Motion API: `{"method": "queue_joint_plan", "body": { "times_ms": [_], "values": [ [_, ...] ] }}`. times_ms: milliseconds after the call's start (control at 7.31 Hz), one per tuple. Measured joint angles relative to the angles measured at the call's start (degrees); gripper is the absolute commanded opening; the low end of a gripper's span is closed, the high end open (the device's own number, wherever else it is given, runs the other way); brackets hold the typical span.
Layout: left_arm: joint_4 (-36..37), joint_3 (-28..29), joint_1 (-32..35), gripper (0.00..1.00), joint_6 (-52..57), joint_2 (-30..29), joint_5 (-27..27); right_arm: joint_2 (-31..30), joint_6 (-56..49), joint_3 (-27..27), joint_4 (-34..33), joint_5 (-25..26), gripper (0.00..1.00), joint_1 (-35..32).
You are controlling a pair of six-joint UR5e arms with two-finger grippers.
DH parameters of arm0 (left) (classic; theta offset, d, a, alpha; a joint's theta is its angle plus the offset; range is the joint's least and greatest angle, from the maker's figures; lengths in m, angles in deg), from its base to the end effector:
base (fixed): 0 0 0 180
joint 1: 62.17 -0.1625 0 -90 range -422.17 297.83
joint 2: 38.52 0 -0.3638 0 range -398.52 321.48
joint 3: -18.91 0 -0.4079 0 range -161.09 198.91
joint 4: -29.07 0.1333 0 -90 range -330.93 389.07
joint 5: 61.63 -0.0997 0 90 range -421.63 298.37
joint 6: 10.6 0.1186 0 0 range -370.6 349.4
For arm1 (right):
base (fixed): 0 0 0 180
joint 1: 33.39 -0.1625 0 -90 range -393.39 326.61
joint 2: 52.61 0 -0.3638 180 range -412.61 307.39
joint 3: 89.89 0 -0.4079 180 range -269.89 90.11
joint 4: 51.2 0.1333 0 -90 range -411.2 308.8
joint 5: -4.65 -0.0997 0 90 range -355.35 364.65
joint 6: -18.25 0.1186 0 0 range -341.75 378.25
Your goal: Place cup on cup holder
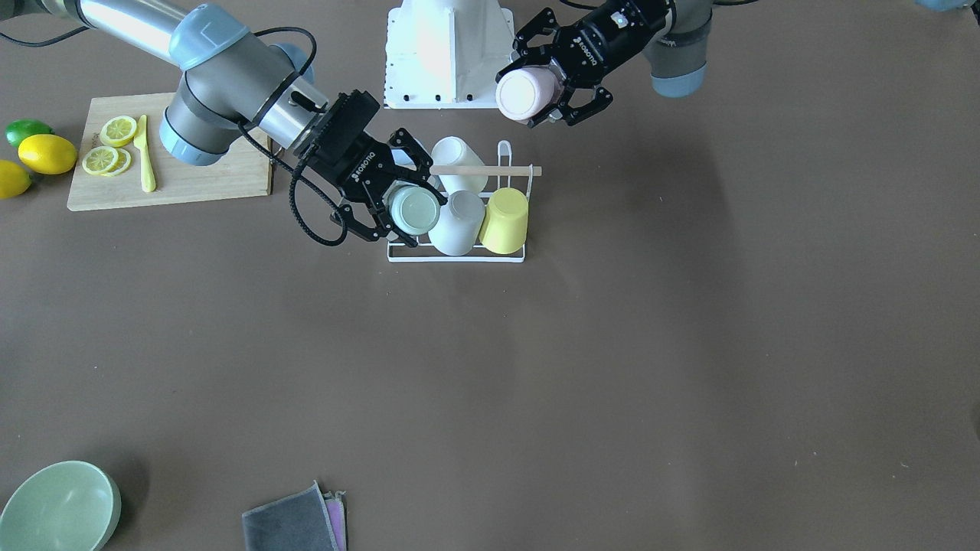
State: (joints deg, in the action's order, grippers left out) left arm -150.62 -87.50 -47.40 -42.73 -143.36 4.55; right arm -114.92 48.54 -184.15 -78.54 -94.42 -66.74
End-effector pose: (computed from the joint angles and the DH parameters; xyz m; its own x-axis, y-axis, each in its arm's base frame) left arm 0.4215 -0.2985 0.1613 0.2167 0.7440 -0.6320 0.7232 0.3125 0.6159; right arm -0.4581 -0.4387 0.1600 0.3216 -0.8091 0.4918 -0.2656 0.4215 0.8671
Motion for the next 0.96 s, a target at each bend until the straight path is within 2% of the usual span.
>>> {"method": "queue_joint_plan", "body": {
  "times_ms": [137, 274, 958],
  "values": [
    [-0.03, 0.30, -2.74, 0.00, 2.96, -0.33, -4.27, -0.16, -0.09, 0.08, 0.02, 0.13, 0.00, 0.33],
    [-0.02, 1.24, -4.24, 0.00, 4.35, -1.17, -6.32, -0.34, -0.13, 0.11, 0.06, 0.19, 0.00, 0.73],
    [0.12, 6.99, -5.48, 0.00, 10.95, -5.49, -8.62, -0.81, 0.34, 0.03, 0.17, 0.28, 0.00, 1.78]
  ]
}}
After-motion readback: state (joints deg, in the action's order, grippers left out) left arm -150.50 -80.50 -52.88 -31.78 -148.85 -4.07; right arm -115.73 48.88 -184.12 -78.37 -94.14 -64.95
